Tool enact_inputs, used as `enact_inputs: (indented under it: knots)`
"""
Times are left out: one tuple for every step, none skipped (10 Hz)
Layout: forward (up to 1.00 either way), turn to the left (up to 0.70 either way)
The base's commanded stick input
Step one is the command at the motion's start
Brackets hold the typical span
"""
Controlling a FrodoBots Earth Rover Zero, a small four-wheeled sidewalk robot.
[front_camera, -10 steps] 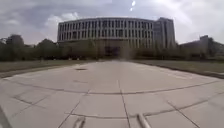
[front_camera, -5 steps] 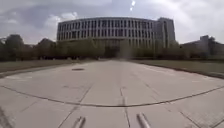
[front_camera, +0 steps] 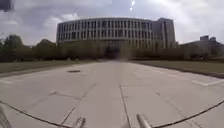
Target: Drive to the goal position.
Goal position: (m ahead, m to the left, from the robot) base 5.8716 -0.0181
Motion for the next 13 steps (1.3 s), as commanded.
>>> enact_inputs:
  knots:
    - [1.0, -0.18]
    - [1.0, -0.27]
    - [1.0, -0.27]
    - [1.0, -0.16]
    - [1.0, 0.0]
    - [1.0, 0.0]
    - [1.0, 0.0]
    - [1.0, 0.0]
    - [1.0, 0.0]
    - [1.0, 0.0]
    - [1.0, 0.0]
    - [1.0, 0.0]
    - [1.0, 0.0]
